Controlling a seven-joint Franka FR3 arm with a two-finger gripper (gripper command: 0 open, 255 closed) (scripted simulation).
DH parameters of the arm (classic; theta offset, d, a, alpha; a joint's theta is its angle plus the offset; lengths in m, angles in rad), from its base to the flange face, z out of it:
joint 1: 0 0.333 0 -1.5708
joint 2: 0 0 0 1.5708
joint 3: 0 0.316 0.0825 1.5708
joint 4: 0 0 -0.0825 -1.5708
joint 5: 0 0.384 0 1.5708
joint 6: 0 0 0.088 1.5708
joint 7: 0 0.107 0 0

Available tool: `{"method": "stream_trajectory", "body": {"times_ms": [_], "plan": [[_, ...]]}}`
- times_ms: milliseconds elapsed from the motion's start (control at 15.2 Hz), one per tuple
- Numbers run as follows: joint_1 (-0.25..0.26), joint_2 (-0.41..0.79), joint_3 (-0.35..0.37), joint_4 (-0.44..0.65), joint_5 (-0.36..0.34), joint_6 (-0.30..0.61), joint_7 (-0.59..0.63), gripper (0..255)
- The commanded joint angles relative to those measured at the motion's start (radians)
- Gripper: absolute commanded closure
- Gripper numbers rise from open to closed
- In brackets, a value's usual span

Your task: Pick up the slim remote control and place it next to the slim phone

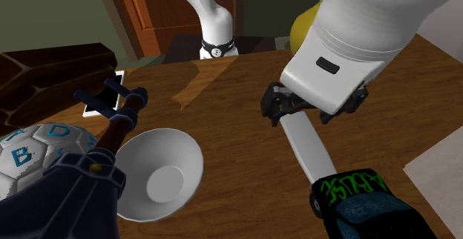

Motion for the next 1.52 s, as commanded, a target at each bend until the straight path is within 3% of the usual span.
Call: {"method": "stream_trajectory", "body": {"times_ms": [0,264,726,1254,1320,1452], "plan": [[0.015,0.075,0.013,0.051,-0.028,0.026,0.020,0],[0.044,0.192,0.025,0.150,-0.076,0.044,0.050,0],[0.047,0.224,0.021,0.084,-0.089,0.141,0.059,0],[0.047,0.224,0.021,0.084,-0.089,0.141,0.059,0],[0.047,0.224,0.021,0.084,-0.089,0.141,0.059,255],[0.047,0.224,0.021,0.084,-0.089,0.140,0.059,255]]}}
